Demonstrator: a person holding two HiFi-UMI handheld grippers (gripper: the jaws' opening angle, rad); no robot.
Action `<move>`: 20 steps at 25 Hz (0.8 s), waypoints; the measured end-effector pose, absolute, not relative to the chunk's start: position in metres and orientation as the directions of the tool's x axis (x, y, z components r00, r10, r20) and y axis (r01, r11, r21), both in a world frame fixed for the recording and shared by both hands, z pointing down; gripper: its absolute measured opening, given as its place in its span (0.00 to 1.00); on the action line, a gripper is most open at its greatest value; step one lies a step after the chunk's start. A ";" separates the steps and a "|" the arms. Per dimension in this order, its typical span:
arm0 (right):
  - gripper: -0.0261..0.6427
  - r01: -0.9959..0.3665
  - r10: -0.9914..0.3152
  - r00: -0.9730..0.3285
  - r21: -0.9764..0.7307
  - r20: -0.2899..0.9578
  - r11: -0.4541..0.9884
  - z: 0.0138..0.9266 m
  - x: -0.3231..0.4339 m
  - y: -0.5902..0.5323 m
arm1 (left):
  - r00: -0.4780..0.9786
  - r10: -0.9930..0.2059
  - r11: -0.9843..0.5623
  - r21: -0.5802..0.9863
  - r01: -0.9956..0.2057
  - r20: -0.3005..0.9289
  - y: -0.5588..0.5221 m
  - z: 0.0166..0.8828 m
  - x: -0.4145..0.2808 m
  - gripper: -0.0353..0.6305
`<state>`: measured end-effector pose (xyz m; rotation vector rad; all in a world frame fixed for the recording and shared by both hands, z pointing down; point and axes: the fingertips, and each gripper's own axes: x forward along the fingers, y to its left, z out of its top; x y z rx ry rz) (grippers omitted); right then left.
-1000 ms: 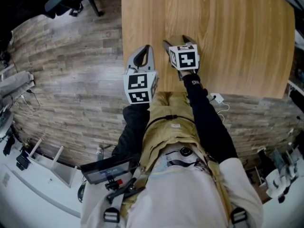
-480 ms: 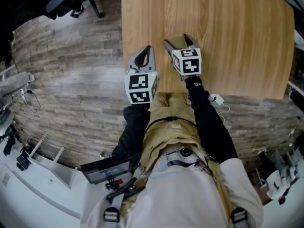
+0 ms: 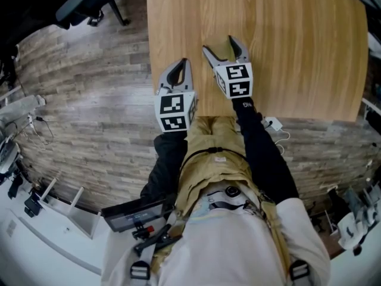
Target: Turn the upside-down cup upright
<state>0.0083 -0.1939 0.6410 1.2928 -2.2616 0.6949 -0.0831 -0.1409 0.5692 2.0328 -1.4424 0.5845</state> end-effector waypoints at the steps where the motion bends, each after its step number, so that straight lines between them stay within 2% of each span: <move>1: 0.58 -0.874 -0.653 -0.468 -0.202 0.595 0.442 0.642 0.009 -0.192 | 0.322 -0.695 -0.255 0.199 -0.946 0.643 -0.140 0.569 -0.082 0.06; 8: 0.58 -0.853 -0.680 -0.504 -0.181 0.533 0.490 0.629 0.000 -0.199 | 0.314 -0.692 -0.251 0.191 -0.949 0.650 -0.139 0.571 -0.082 0.06; 20: 0.58 -0.826 -0.665 -0.533 -0.152 0.523 0.542 0.629 -0.001 -0.200 | 0.308 -0.679 -0.249 0.186 -0.951 0.667 -0.136 0.576 -0.080 0.06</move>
